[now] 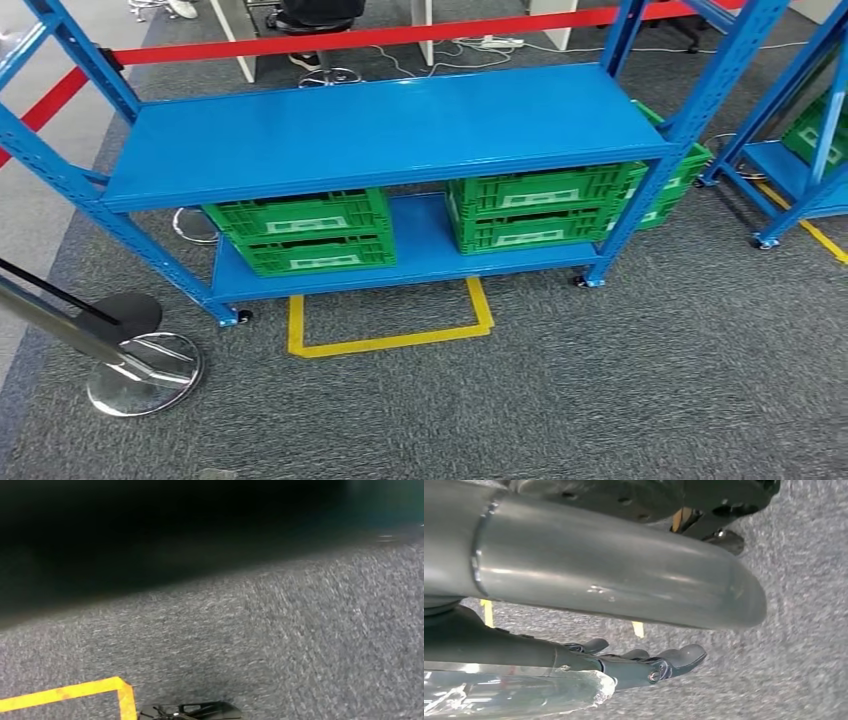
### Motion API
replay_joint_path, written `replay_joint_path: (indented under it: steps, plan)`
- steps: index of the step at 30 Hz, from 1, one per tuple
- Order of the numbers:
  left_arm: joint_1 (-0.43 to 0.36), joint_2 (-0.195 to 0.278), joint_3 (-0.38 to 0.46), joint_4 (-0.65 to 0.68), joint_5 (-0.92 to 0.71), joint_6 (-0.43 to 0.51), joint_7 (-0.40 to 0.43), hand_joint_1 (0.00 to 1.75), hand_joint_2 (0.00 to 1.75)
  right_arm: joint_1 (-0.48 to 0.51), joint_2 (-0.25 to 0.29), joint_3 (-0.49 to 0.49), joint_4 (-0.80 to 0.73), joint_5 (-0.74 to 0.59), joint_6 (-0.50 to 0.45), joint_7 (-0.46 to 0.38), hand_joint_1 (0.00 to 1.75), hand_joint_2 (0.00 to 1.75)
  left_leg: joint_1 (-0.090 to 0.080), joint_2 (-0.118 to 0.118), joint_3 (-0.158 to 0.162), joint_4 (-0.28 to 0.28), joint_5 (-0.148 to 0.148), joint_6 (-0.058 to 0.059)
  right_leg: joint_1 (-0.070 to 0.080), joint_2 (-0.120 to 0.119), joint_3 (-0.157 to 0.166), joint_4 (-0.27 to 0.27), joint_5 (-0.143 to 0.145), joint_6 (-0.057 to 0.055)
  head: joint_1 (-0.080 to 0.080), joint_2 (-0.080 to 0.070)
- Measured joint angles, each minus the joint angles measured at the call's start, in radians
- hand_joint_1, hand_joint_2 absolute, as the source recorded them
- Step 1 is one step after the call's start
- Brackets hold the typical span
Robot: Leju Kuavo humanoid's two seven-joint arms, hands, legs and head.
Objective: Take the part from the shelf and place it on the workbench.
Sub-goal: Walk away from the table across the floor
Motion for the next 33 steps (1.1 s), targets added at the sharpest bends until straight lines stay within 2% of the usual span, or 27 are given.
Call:
replay_joint_path:
  steps: [1,3,5,8,9,11,13,14,15,16,17,18,20,23,25,26,28,29,30,31,33]
  plan:
    - [0.0,0.0,0.002,0.0,-0.005,-0.001,-0.001,0.0,1.75,0.0,0.0,-0.002,0.002,0.002,-0.006,0.006,0.0,0.87,-0.002,0.0,0.013,-0.034,0.032,0.005,0.002,0.005,0.001,0.0,0.0,0.0,0.0,0.0]
    - [0.001,0.002,0.004,0.0,-0.014,-0.004,-0.006,0.0,1.75,-0.001,0.0,-0.003,0.004,0.003,-0.018,0.016,0.0,1.75,-0.008,-0.005,0.065,-0.154,0.104,0.021,0.006,0.012,0.004,0.001,0.0,0.0,0.0,0.0]
    - [0.003,0.005,0.004,0.001,-0.018,-0.01,-0.005,0.0,1.75,-0.007,-0.003,0.007,0.008,-0.007,-0.026,0.025,0.0,1.75,-0.014,-0.011,0.099,-0.241,0.131,0.032,0.007,0.017,-0.001,0.004,0.001,0.005,0.001,0.0]
    - [0.014,0.008,0.0,0.002,-0.01,-0.031,0.025,0.0,1.75,-0.017,-0.018,0.052,0.019,-0.057,-0.029,0.034,0.0,1.75,-0.015,-0.01,0.104,-0.267,0.135,0.038,0.005,0.019,-0.011,0.006,0.003,0.02,0.0,0.0]
    - [0.017,0.009,-0.002,0.001,-0.006,-0.039,0.038,0.0,1.75,-0.019,-0.025,0.068,0.026,-0.079,-0.029,0.037,0.0,1.75,-0.013,-0.009,0.106,-0.273,0.139,0.042,0.005,0.017,-0.018,0.017,-0.007,0.025,0.001,0.0]
    - [0.018,0.012,-0.007,0.0,0.004,-0.057,0.067,0.0,1.75,-0.02,-0.042,0.102,0.047,-0.126,-0.028,0.043,0.0,1.75,-0.008,-0.006,0.107,-0.281,0.146,0.047,0.002,0.011,-0.055,0.098,-0.059,0.035,0.006,0.0]
    - [0.016,0.015,-0.015,-0.006,0.015,-0.073,0.094,0.0,1.75,-0.018,-0.061,0.135,0.075,-0.169,-0.027,0.049,0.0,1.75,-0.009,-0.003,0.105,-0.281,0.147,0.049,-0.003,0.007,-0.109,0.221,-0.117,0.045,0.01,0.0]
    - [0.014,0.017,-0.02,-0.011,0.02,-0.081,0.107,0.0,1.31,-0.014,-0.071,0.152,0.091,-0.189,-0.026,0.052,0.0,1.75,-0.009,0.0,0.105,-0.28,0.147,0.049,-0.006,0.007,-0.126,0.261,-0.128,0.048,0.01,0.0]
    - [0.011,0.018,-0.024,-0.018,0.024,-0.088,0.119,0.0,0.87,-0.008,-0.08,0.167,0.106,-0.209,-0.025,0.055,0.0,1.75,-0.009,0.001,0.105,-0.28,0.147,0.049,-0.008,0.006,-0.128,0.268,-0.12,0.051,0.01,0.0]
    - [0.005,0.018,-0.028,-0.026,0.028,-0.095,0.131,0.0,0.44,-0.001,-0.088,0.182,0.122,-0.228,-0.025,0.058,0.0,1.75,-0.009,0.002,0.106,-0.279,0.146,0.047,-0.01,0.005,-0.113,0.24,-0.096,0.054,0.011,0.0]
    - [0.0,0.019,-0.032,-0.034,0.032,-0.101,0.141,0.0,0.0,0.005,-0.095,0.195,0.135,-0.244,-0.024,0.06,0.0,1.75,-0.008,0.003,0.107,-0.277,0.145,0.045,-0.013,0.003,-0.082,0.181,-0.062,0.056,0.011,0.0]
    - [-0.006,0.02,-0.036,-0.043,0.036,-0.107,0.151,0.0,0.0,0.009,-0.102,0.208,0.149,-0.26,-0.023,0.062,0.0,1.75,-0.008,0.003,0.107,-0.274,0.143,0.039,-0.015,-0.001,-0.047,0.115,-0.037,0.058,0.011,0.0]
    - [-0.016,0.025,-0.046,-0.063,0.046,-0.121,0.176,0.0,0.0,0.013,-0.118,0.241,0.182,-0.3,-0.021,0.066,0.0,1.75,-0.011,0.004,0.104,-0.266,0.138,0.026,-0.015,-0.003,0.001,0.026,-0.015,0.051,0.011,0.0]
    - [-0.022,0.035,-0.064,-0.081,0.064,-0.147,0.222,0.0,0.0,0.019,-0.149,0.304,0.225,-0.373,-0.017,0.075,0.0,1.75,-0.011,0.004,0.1,-0.26,0.137,0.012,-0.011,-0.002,0.008,0.012,-0.015,0.029,0.008,0.0]
    - [-0.014,0.04,-0.076,-0.084,0.076,-0.164,0.252,0.0,0.0,0.015,-0.169,0.345,0.238,-0.418,-0.014,0.081,0.0,1.75,-0.008,0.002,0.089,-0.229,0.11,0.005,-0.011,-0.002,0.006,0.01,-0.011,0.017,0.008,0.0]
    - [-0.005,0.041,-0.082,-0.083,0.081,-0.172,0.267,0.0,0.0,0.008,-0.179,0.365,0.241,-0.44,-0.013,0.083,0.0,1.75,-0.007,0.0,0.07,-0.185,0.079,0.002,-0.011,-0.003,0.005,0.009,-0.009,0.012,0.006,0.0]
    - [0.017,0.042,-0.093,-0.078,0.092,-0.187,0.294,0.0,0.0,-0.014,-0.198,0.401,0.243,-0.48,-0.012,0.087,0.0,1.75,-0.007,-0.001,0.01,-0.055,0.01,0.001,-0.006,-0.003,0.0,0.009,-0.008,0.004,0.006,0.0]
    - [0.03,0.043,-0.098,-0.071,0.096,-0.194,0.307,0.0,0.0,-0.027,-0.206,0.417,0.243,-0.499,-0.011,0.088,0.0,1.75,-0.007,-0.001,-0.015,0.0,-0.01,0.003,-0.003,-0.003,-0.002,0.01,-0.007,0.002,0.006,0.0]
    - [0.045,0.045,-0.102,-0.061,0.101,-0.201,0.319,0.0,0.0,-0.04,-0.214,0.432,0.24,-0.517,-0.01,0.091,0.0,1.75,-0.007,-0.001,-0.027,0.023,-0.009,0.003,0.0,-0.003,-0.003,0.01,-0.007,0.0,0.006,0.0]
    - [0.061,0.047,-0.106,-0.049,0.106,-0.207,0.332,0.0,0.0,-0.054,-0.221,0.448,0.235,-0.536,-0.01,0.093,0.0,1.31,-0.006,-0.001,-0.019,0.008,0.011,0.002,0.002,-0.002,-0.003,0.01,-0.007,-0.001,0.006,0.0]
    - [0.095,0.051,-0.114,-0.023,0.114,-0.219,0.353,0.0,0.0,-0.084,-0.234,0.476,0.218,-0.568,-0.008,0.096,0.0,0.44,-0.001,-0.001,0.042,-0.111,0.08,-0.007,0.004,0.0,-0.002,0.01,-0.007,-0.004,0.006,0.0]
